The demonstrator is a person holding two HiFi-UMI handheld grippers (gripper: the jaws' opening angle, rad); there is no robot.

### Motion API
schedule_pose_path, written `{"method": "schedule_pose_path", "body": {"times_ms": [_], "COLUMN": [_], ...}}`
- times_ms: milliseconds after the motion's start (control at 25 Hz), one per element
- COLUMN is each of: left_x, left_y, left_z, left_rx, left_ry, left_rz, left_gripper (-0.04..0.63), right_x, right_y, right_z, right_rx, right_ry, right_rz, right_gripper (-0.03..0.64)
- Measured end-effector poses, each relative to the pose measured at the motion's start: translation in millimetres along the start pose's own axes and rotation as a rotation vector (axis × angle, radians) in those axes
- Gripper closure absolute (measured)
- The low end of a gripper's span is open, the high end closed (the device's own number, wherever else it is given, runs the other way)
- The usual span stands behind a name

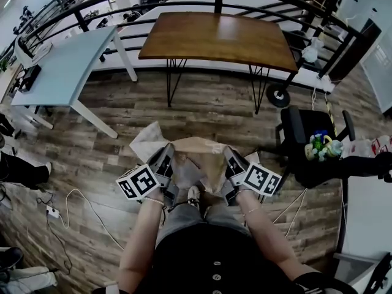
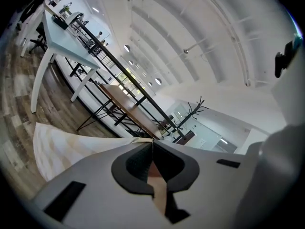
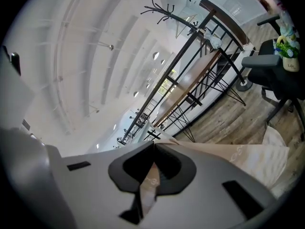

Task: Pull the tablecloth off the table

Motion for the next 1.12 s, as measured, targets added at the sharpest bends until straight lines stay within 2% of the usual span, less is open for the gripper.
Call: {"method": "schedule_pose_path", "body": {"times_ms": [120, 240, 1120], "left_x": [-9.3, -12.2, -4.5], "left_y": [-6.0, -8.7, -2.7], "left_z": [-6.0, -7.0, -10.5], "left_rx": [-0.014, -0.017, -0.015], "left_ry": [-0.03, -0.029, -0.052], "left_rz": [0.032, 0.037, 0.009], "left_gripper": [0.58, 0.579, 0.58], "right_x": [-3.2, -3.2, 3.2], "right_y": [3.0, 5.5, 4.6], "right_z": [-4.1, -7.0, 2.5], "right_rx": [-0.022, -0.035, -0.014], "right_ry": [-0.014, -0.016, -0.01], "right_rz": [0.002, 0.001, 0.003], "right_gripper": [0.59, 0.589, 0.59]}}
Point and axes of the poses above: the fingertips, and each gripper's own axes: y forward along the fingers, x to its right, z out of its top, the point moved 8 cm from there along -y, backward along the fingers, and after that the axes turned 3 degrees about -z, right-handed, at the moved point
